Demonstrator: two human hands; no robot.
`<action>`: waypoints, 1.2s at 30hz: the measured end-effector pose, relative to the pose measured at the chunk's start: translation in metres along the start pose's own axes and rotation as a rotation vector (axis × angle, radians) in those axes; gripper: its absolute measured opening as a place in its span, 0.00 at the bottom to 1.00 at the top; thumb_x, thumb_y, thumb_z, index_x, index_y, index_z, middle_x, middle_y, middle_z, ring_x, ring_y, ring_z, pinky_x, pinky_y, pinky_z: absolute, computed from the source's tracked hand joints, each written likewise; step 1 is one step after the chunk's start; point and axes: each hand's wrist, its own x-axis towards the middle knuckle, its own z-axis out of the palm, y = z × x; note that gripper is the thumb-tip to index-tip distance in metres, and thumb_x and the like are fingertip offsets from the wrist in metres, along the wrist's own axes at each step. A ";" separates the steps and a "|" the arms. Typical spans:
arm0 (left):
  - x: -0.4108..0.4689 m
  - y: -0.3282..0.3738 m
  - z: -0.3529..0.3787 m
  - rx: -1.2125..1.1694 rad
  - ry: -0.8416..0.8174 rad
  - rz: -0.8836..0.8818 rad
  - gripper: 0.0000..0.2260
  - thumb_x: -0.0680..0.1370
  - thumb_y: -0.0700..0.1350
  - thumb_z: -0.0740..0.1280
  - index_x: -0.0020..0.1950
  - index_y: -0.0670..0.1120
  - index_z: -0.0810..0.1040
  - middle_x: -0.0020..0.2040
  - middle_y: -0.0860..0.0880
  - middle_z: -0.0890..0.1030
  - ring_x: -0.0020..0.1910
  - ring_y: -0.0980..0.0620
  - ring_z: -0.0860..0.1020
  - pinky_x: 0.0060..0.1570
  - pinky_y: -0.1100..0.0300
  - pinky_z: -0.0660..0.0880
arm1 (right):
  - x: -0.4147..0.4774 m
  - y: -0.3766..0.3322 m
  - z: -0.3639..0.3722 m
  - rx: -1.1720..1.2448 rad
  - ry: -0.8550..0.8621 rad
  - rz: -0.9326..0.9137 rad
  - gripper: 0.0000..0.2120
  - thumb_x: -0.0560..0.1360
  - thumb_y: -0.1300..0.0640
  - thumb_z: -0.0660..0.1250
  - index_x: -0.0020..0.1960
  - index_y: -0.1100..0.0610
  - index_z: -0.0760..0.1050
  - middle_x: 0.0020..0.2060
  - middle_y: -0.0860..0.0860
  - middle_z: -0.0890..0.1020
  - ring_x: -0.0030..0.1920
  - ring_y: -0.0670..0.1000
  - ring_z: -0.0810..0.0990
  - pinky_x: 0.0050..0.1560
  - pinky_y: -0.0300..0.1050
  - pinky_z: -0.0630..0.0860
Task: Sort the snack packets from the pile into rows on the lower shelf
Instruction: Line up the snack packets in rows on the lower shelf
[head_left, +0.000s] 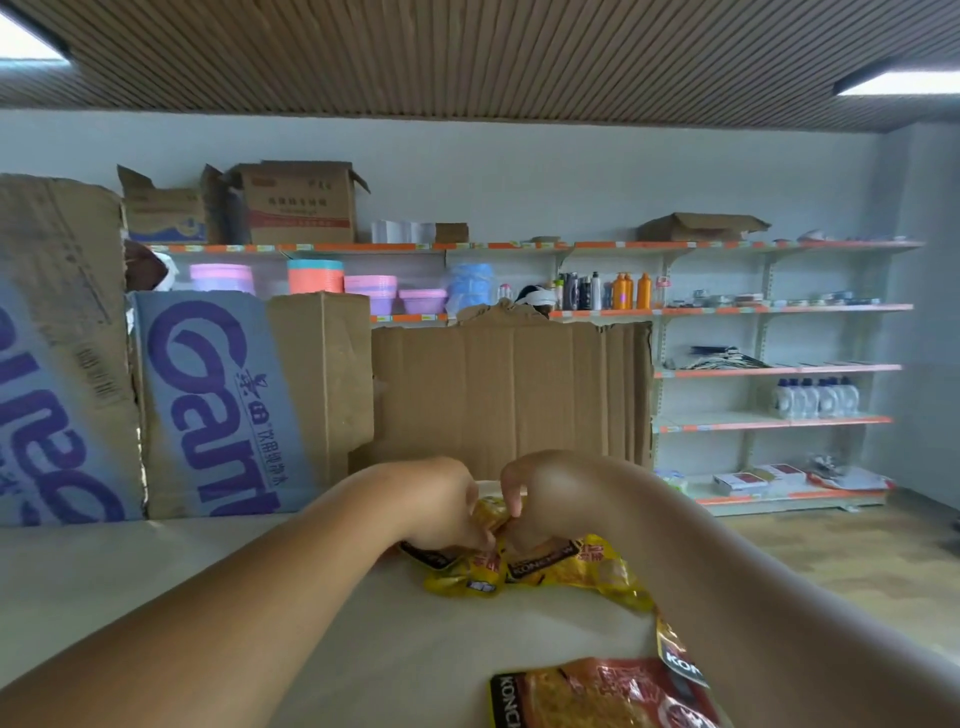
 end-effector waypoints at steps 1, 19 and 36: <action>0.000 -0.001 -0.002 -0.011 0.011 0.000 0.19 0.77 0.64 0.70 0.44 0.48 0.78 0.42 0.49 0.78 0.39 0.50 0.74 0.35 0.56 0.67 | -0.002 0.002 -0.002 0.004 0.009 0.006 0.20 0.73 0.47 0.76 0.61 0.51 0.77 0.45 0.46 0.77 0.41 0.47 0.75 0.35 0.40 0.68; -0.016 -0.027 -0.022 0.103 0.004 -0.028 0.15 0.71 0.55 0.79 0.53 0.53 0.80 0.50 0.54 0.81 0.49 0.52 0.79 0.45 0.58 0.76 | -0.004 0.008 0.000 -0.018 -0.021 0.030 0.20 0.74 0.46 0.76 0.60 0.54 0.77 0.51 0.51 0.82 0.39 0.49 0.75 0.33 0.40 0.67; -0.012 -0.038 -0.028 -0.016 0.519 0.074 0.12 0.71 0.56 0.75 0.50 0.58 0.76 0.42 0.57 0.77 0.39 0.58 0.75 0.34 0.59 0.68 | -0.003 0.027 -0.010 0.217 0.618 -0.036 0.12 0.68 0.42 0.75 0.41 0.45 0.73 0.38 0.44 0.81 0.30 0.43 0.76 0.26 0.39 0.67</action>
